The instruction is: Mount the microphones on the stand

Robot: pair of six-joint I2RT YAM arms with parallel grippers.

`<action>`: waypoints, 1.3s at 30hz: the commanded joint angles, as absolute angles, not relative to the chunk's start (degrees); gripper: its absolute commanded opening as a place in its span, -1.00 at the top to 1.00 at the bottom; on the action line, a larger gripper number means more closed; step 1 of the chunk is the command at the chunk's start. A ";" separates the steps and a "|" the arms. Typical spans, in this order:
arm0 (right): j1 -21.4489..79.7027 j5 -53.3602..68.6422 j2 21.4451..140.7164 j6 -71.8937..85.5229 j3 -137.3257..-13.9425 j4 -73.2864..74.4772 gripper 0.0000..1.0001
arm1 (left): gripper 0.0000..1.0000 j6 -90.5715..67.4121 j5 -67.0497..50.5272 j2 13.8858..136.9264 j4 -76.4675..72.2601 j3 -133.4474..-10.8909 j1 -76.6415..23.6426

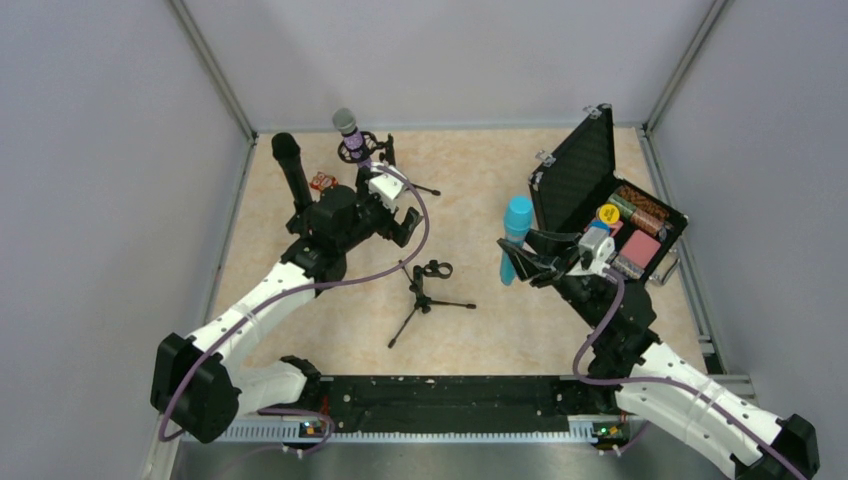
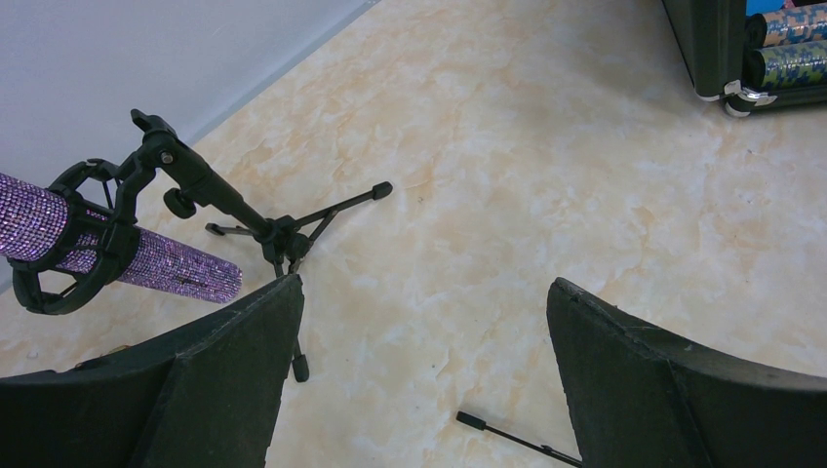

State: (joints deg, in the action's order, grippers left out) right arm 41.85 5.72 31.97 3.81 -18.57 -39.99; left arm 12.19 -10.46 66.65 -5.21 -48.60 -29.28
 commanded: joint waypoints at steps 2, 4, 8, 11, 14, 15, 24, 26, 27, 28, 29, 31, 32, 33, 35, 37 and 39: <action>42.01 9.16 34.27 5.68 -20.74 -50.78 1.00 | -0.98 12.91 -10.94 66.86 -7.95 -48.16 -29.18; 42.02 9.98 35.44 6.72 -21.25 -52.75 1.00 | -0.98 13.03 -11.07 66.92 -7.97 -48.19 -29.16; 42.01 10.60 38.26 9.47 -22.19 -56.88 1.00 | -0.98 13.29 -11.10 67.14 -8.14 -47.92 -29.16; 42.01 12.45 40.79 10.90 -23.37 -59.29 1.00 | -0.98 13.43 -11.46 67.32 -8.24 -47.90 -29.26; 42.01 14.16 43.41 12.45 -24.54 -61.64 1.00 | -0.98 13.57 -11.52 67.42 -8.26 -47.82 -29.19; 42.01 14.68 44.28 12.75 -25.05 -62.30 1.00 | -0.98 13.63 -11.51 67.47 -8.27 -47.74 -29.26; 42.06 16.29 52.50 18.06 -28.88 -70.41 1.00 | -0.98 13.97 -11.26 67.80 -8.36 -47.71 -29.38; 42.12 16.39 54.53 19.43 -29.52 -72.35 1.00 | -0.98 14.18 -11.10 67.94 -8.43 -47.71 -29.41; 42.10 16.39 55.59 19.87 -29.88 -73.06 1.00 | -0.98 14.15 -11.00 67.94 -8.39 -47.65 -29.43; 42.10 16.47 56.64 19.97 -30.17 -73.75 1.00 | -0.98 14.15 -10.99 68.02 -8.42 -47.65 -29.41; 42.10 16.70 57.66 19.91 -30.37 -74.98 1.00 | -0.98 14.10 -11.03 67.96 -8.38 -47.64 -29.44; 42.18 16.79 59.75 19.95 -30.18 -78.03 1.00 | -0.98 14.01 -11.07 68.08 -8.44 -47.64 -29.42; 42.31 16.77 60.71 20.03 -30.02 -79.53 1.00 | -0.98 14.03 -11.21 68.13 -8.44 -47.66 -29.39; 42.32 16.72 61.69 20.24 -30.02 -80.82 1.00 | -0.98 14.11 -11.22 68.25 -8.55 -47.64 -29.51; 42.57 16.70 63.31 20.58 -29.94 -83.02 1.00 | -0.98 14.15 -11.46 68.45 -8.60 -47.57 -29.49; 42.99 16.74 64.93 20.95 -29.91 -84.86 1.00 | -0.98 14.14 -11.64 68.55 -8.63 -47.58 -29.53; 43.50 17.12 66.46 20.65 -29.76 -86.64 1.00 | -0.98 14.14 -11.65 68.63 -8.71 -47.48 -29.61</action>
State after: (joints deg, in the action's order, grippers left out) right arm 42.06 15.94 64.45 19.73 -27.51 -76.95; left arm 13.54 -10.87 68.05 -5.58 -48.10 -29.32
